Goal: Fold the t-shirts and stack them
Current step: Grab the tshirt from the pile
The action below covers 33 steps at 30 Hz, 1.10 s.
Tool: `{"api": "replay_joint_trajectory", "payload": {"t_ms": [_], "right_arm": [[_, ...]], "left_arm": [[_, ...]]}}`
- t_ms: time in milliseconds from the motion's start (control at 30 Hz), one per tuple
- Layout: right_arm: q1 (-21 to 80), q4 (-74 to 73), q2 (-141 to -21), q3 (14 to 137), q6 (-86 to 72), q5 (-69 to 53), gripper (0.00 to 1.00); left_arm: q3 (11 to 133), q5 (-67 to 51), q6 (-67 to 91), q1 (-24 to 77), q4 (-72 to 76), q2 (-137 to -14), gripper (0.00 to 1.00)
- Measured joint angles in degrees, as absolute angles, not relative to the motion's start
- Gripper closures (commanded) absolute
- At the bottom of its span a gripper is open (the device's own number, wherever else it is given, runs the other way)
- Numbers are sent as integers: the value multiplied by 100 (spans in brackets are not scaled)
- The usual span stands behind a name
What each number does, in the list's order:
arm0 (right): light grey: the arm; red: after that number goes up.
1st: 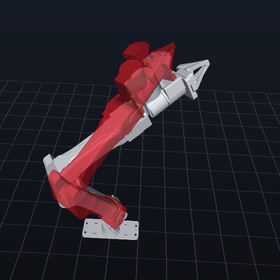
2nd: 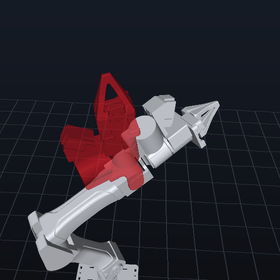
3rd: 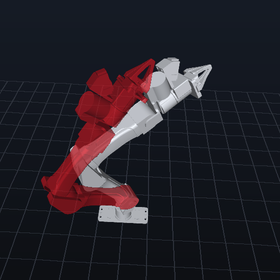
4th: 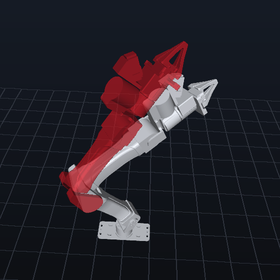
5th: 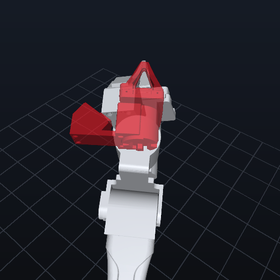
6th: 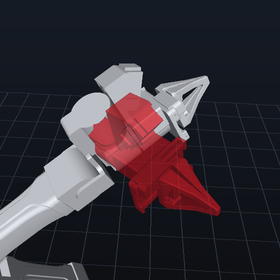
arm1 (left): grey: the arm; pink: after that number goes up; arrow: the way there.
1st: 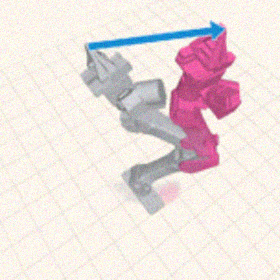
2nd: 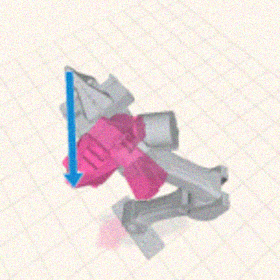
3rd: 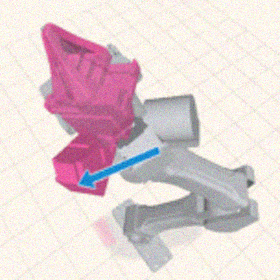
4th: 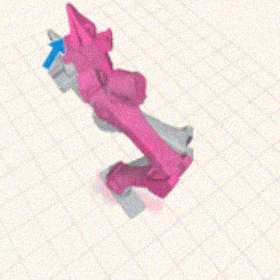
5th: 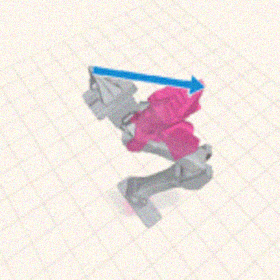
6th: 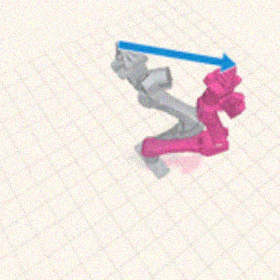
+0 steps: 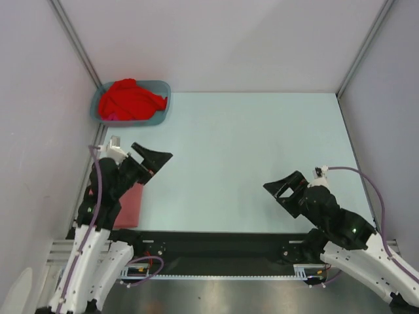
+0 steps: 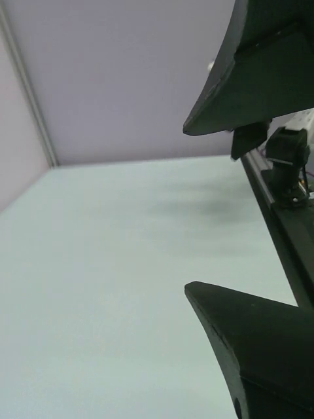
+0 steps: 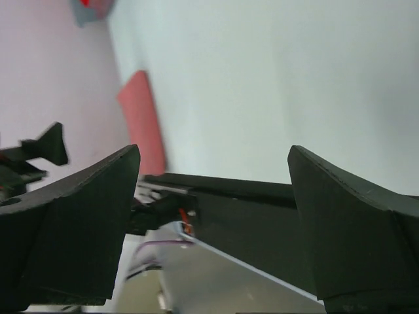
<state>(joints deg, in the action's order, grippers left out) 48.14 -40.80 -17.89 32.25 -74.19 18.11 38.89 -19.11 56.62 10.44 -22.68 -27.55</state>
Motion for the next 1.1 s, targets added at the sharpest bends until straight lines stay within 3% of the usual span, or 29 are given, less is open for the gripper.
{"api": "replay_joint_trajectory", "payload": {"t_ms": [267,467,600,800,967,1100], "right_arm": [[4366,-5135,-3452,4864,-6222,1706,0],[3011,-5583,-4416,5402,-5229,775,2],[2311,-5680,-4987,5402,-4661,97,4],[1802,-5756,-5352,5784,-4069,-333,4],[1466,-5568,-5815,5966,-3835,-563,4],[1199,-5537,-6222,5966,-3706,-705,3]], "left_arm": [[4984,-998,5168,947,-3234,-5000,0],[5610,-1334,4482,-207,-2178,-6117,0],[6871,-1509,3992,-882,-1852,-7550,0],[9089,-1129,3312,-976,-1890,-9765,2],[9955,-246,2956,-956,-2051,-10986,17],[11266,349,2733,-956,-2429,-12154,18]]}}
